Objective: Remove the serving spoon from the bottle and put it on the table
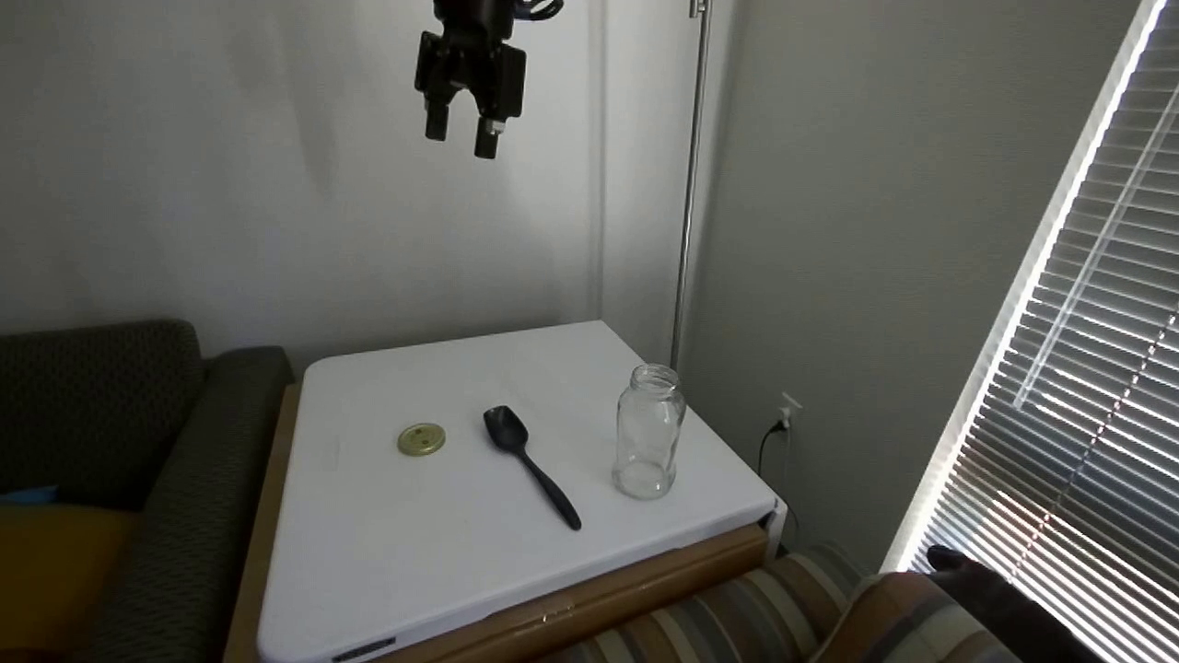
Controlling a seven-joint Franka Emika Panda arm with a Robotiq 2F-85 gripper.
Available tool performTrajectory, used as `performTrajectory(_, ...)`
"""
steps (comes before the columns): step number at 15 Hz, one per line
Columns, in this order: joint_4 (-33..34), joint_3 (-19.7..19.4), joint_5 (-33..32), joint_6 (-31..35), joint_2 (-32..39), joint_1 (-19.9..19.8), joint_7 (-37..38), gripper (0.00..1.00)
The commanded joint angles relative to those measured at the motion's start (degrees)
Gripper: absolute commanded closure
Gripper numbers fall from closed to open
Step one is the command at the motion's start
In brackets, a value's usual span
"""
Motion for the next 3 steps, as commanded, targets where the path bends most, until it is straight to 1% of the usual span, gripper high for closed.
performTrajectory(1,-0.01,0.00,-0.02,0.04,0.22,0.13,0.04,0.00)
performTrajectory(3,-0.05,0.00,-0.11,0.16,1.04,0.71,0.24,0.00)
